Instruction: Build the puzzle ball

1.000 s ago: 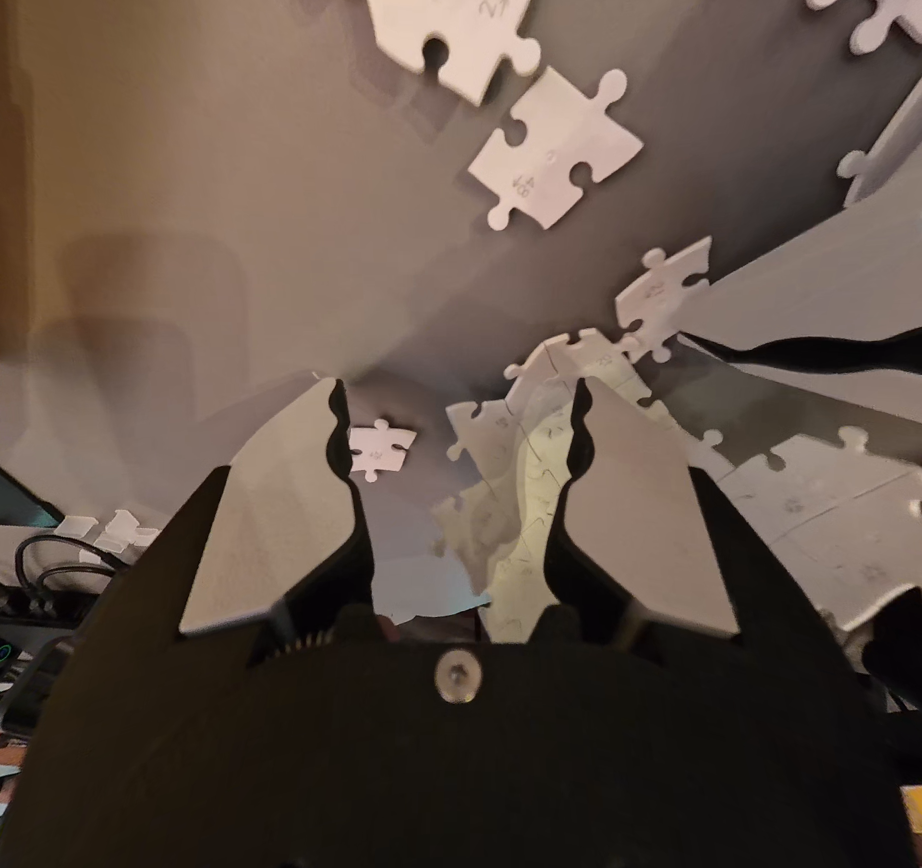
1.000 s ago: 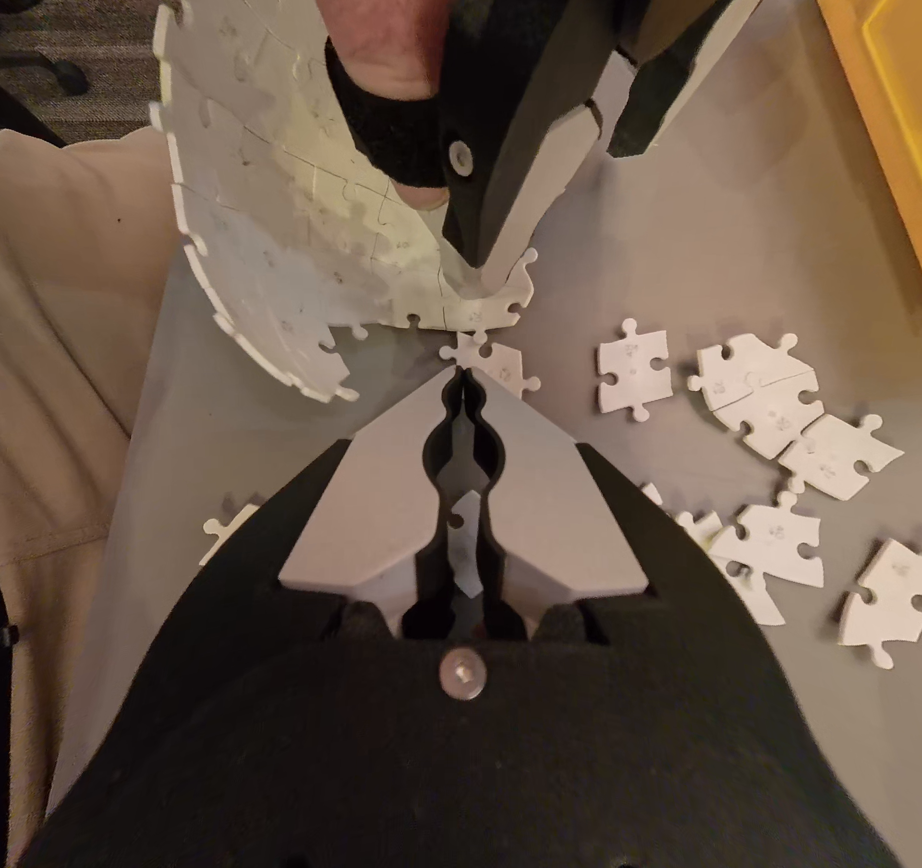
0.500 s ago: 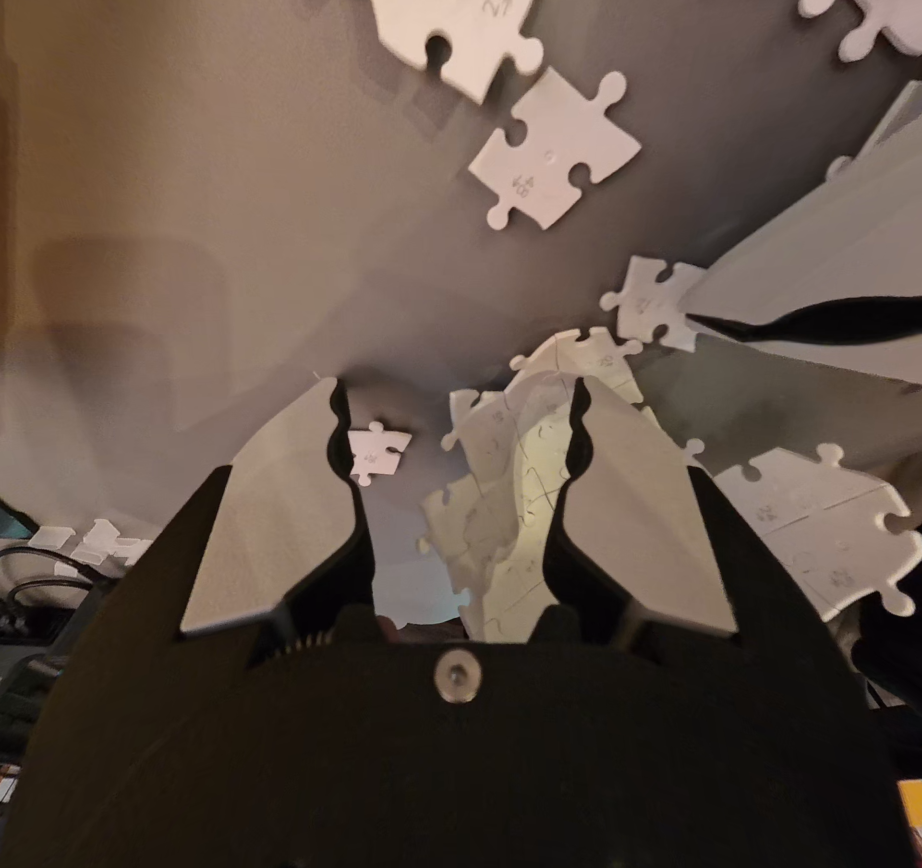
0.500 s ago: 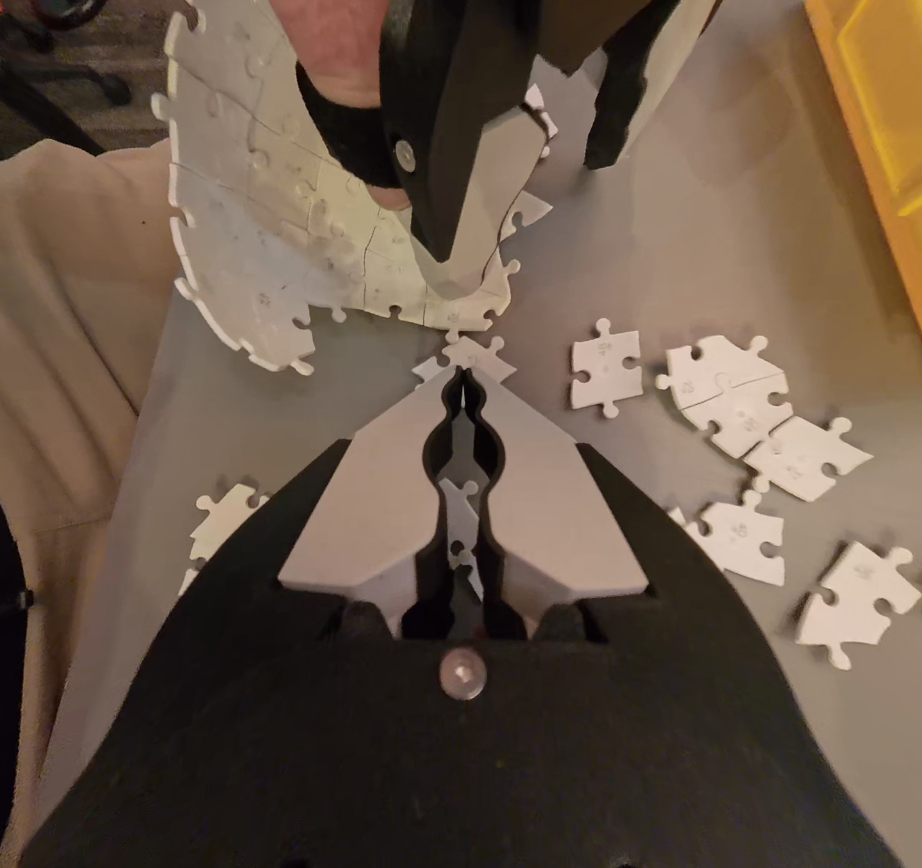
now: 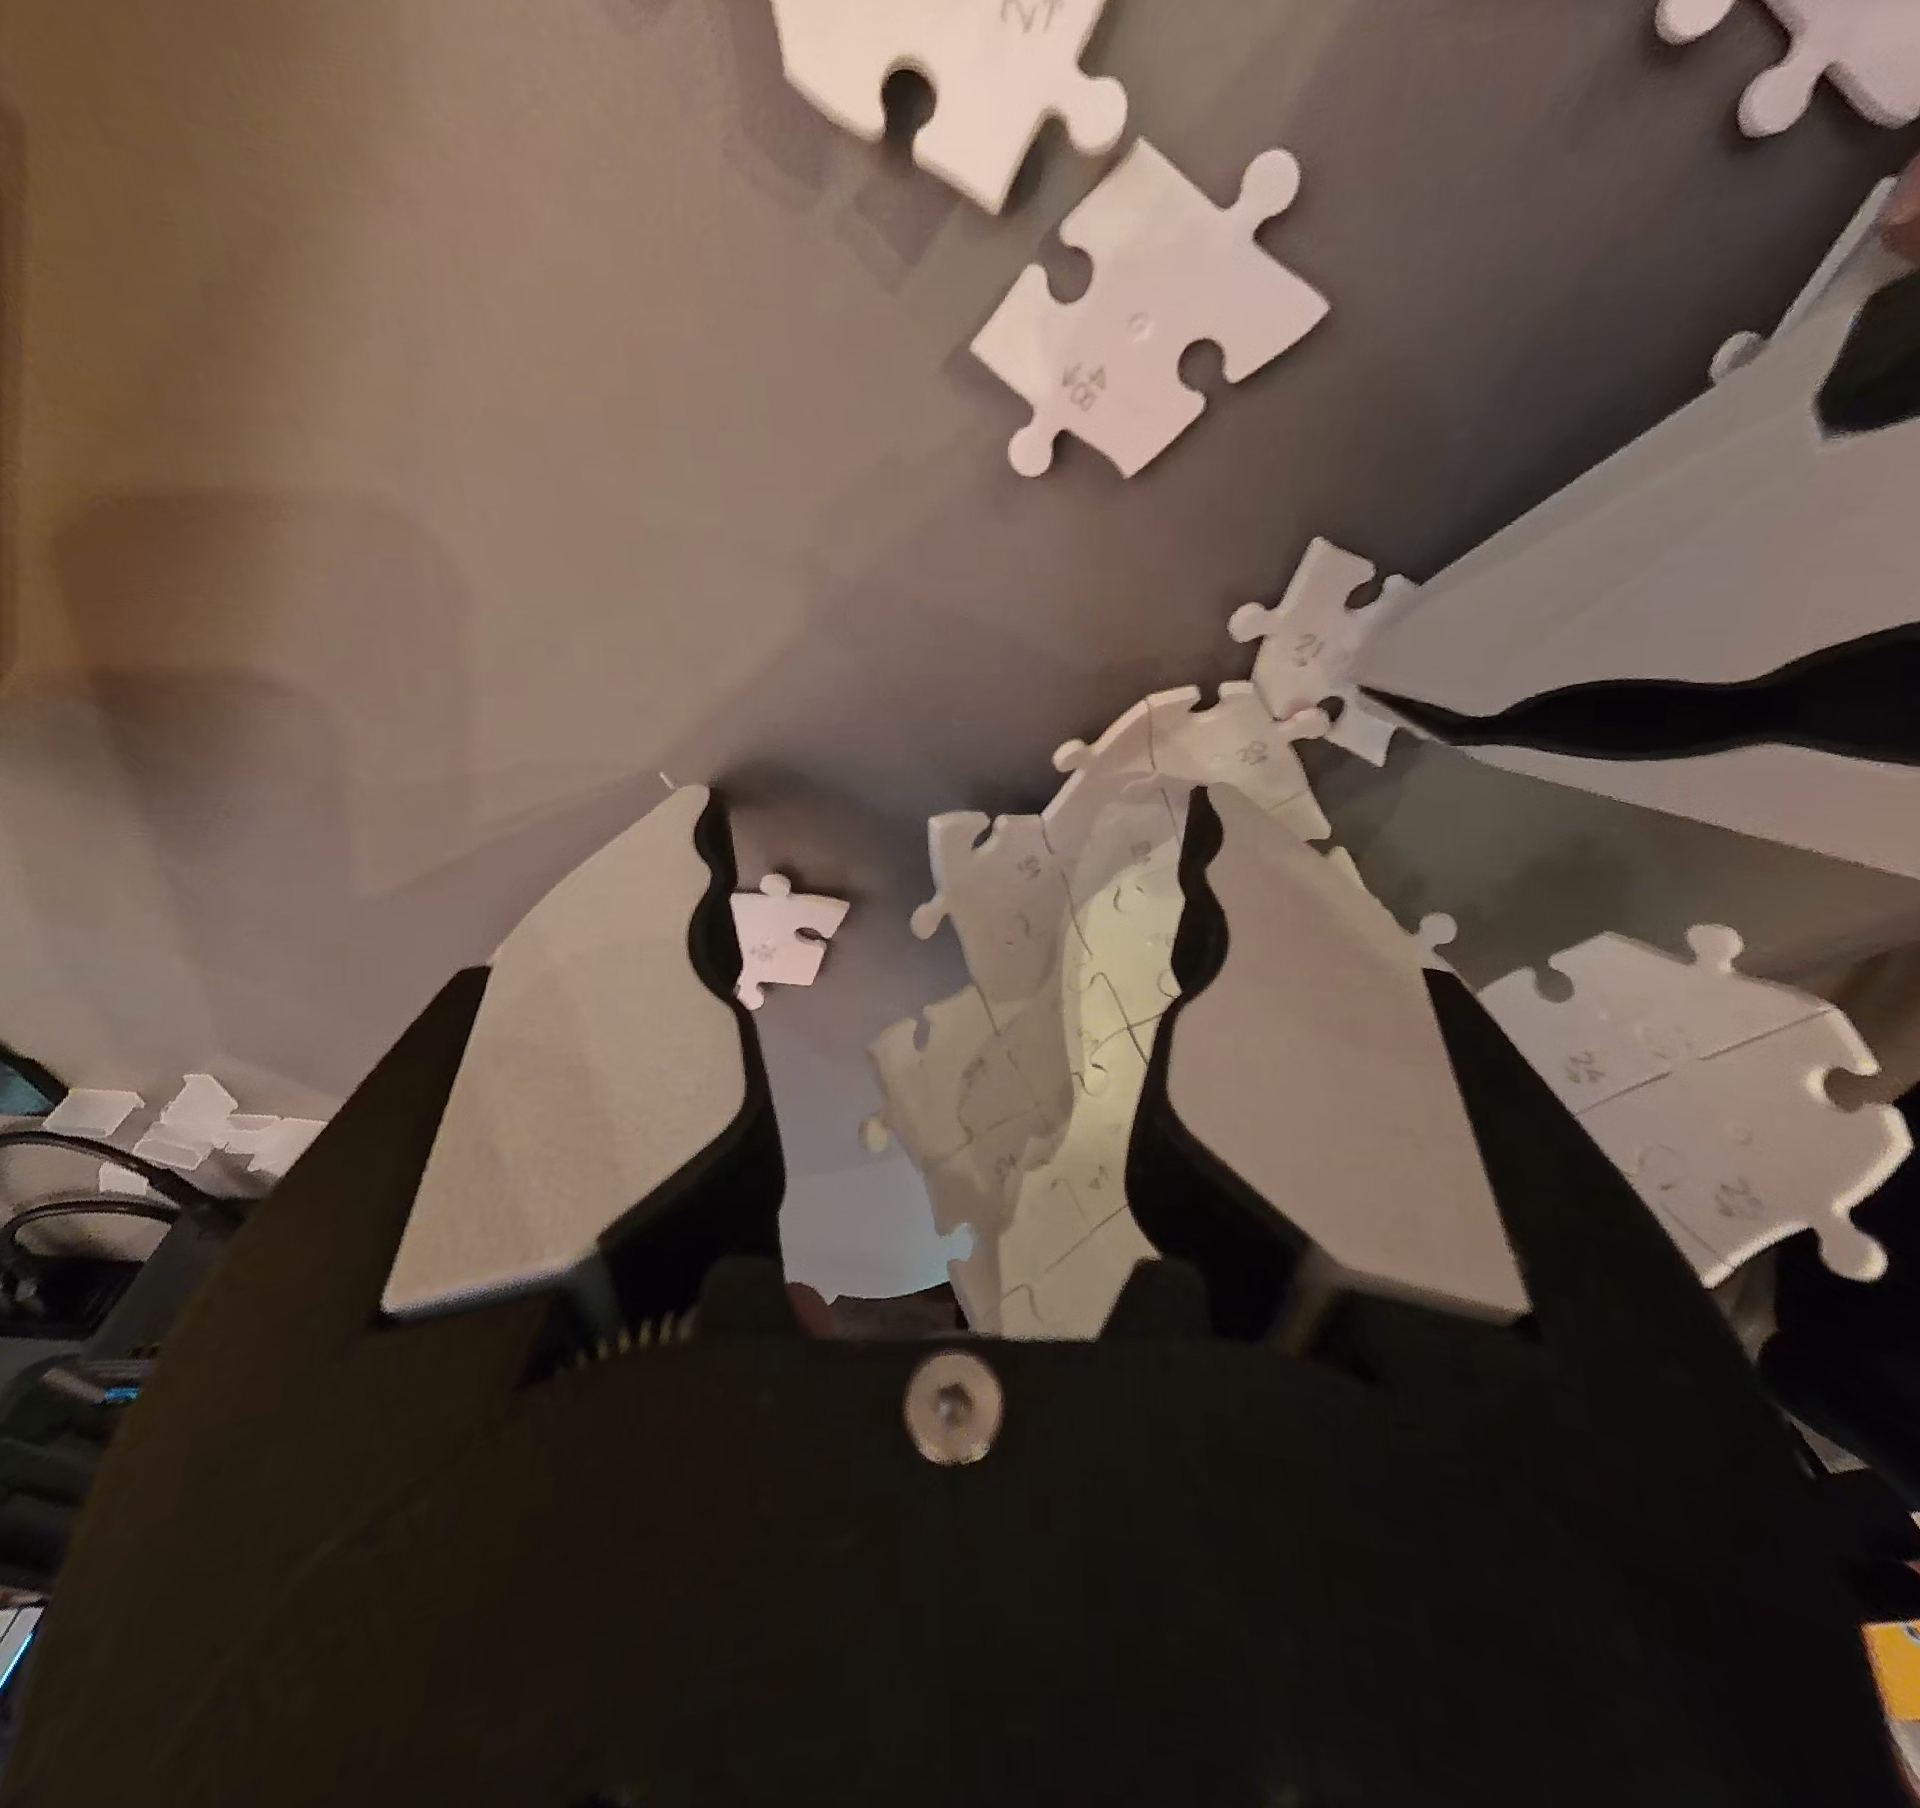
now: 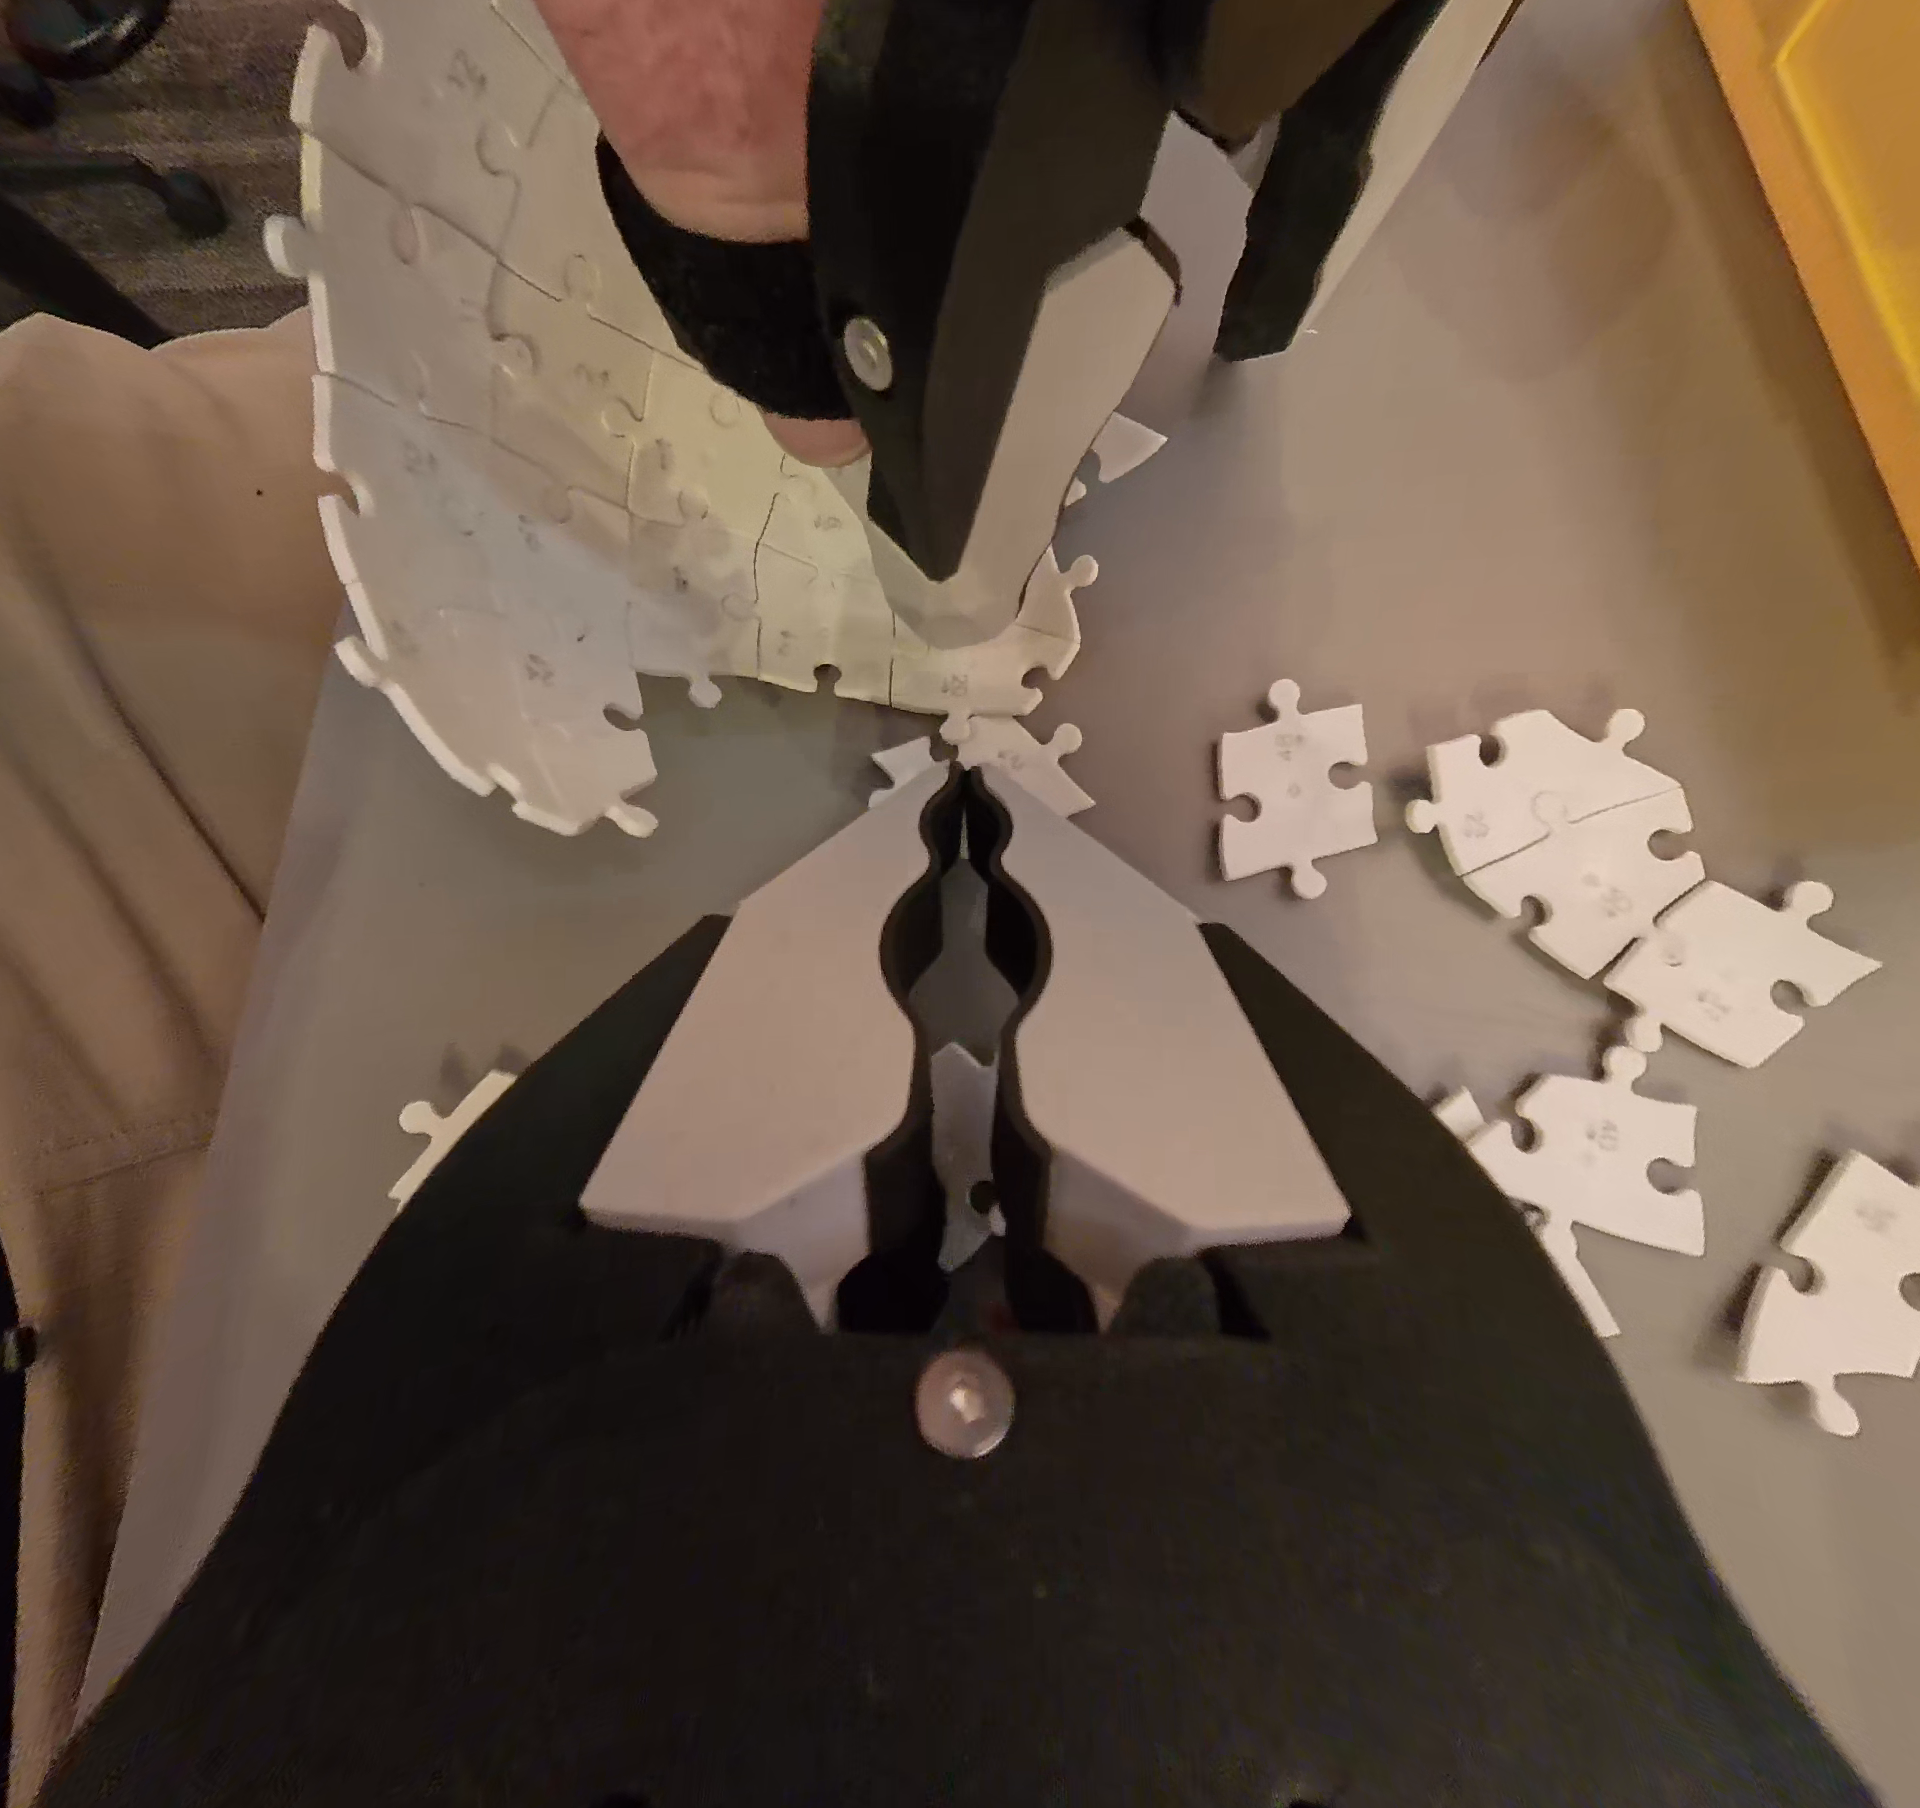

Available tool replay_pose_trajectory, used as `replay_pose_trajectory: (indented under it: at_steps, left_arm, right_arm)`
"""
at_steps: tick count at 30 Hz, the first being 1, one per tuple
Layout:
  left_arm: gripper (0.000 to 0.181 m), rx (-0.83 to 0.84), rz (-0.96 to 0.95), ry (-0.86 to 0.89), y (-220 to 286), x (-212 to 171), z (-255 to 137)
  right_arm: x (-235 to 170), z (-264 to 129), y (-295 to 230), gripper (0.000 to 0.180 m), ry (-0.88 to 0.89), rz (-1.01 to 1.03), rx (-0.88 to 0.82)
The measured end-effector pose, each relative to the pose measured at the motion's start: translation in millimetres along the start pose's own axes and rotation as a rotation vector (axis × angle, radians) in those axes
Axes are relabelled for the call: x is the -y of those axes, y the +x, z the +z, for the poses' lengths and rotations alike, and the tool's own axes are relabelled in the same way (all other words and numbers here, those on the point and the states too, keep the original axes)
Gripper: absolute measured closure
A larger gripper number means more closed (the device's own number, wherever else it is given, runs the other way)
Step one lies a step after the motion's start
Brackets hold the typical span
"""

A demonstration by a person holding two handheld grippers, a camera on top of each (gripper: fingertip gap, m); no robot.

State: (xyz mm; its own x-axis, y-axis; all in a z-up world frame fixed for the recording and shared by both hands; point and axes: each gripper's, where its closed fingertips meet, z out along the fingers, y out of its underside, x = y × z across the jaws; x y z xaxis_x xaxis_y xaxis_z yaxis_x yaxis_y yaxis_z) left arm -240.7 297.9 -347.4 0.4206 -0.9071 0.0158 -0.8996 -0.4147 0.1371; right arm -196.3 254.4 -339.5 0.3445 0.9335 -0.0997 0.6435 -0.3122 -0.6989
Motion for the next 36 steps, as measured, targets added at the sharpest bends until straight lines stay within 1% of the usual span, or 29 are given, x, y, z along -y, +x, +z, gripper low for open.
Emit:
replay_pose_trajectory:
  at_steps: [6, 11, 30, 32, 36]
  left_arm:
    - [0.099, -0.012, -0.012, 0.003, 0, -1, 1]
    - [0.099, -0.013, -0.014, 0.001, 0, -1, 1]
    - [0.099, -0.008, -0.005, -0.025, 0, 0, 0]
    - [0.099, -0.008, -0.004, -0.028, 1, 0, 0]
    - [0.100, -0.007, 0.003, -0.040, 1, 1, 0]
  right_arm:
    - [3, 0, 1, 0.180, 0.018, -0.016, -0.048]
    - [-2, -1, -8, 0.180, -0.005, -0.045, -0.017]
    - [6, 4, -11, 0.180, 0.044, 0.002, 0.069]
    - [9, 0, -9, 0.180, 0.065, 0.026, 0.084]
    - [12, -2, 0, 0.180, 0.057, 0.006, 0.067]
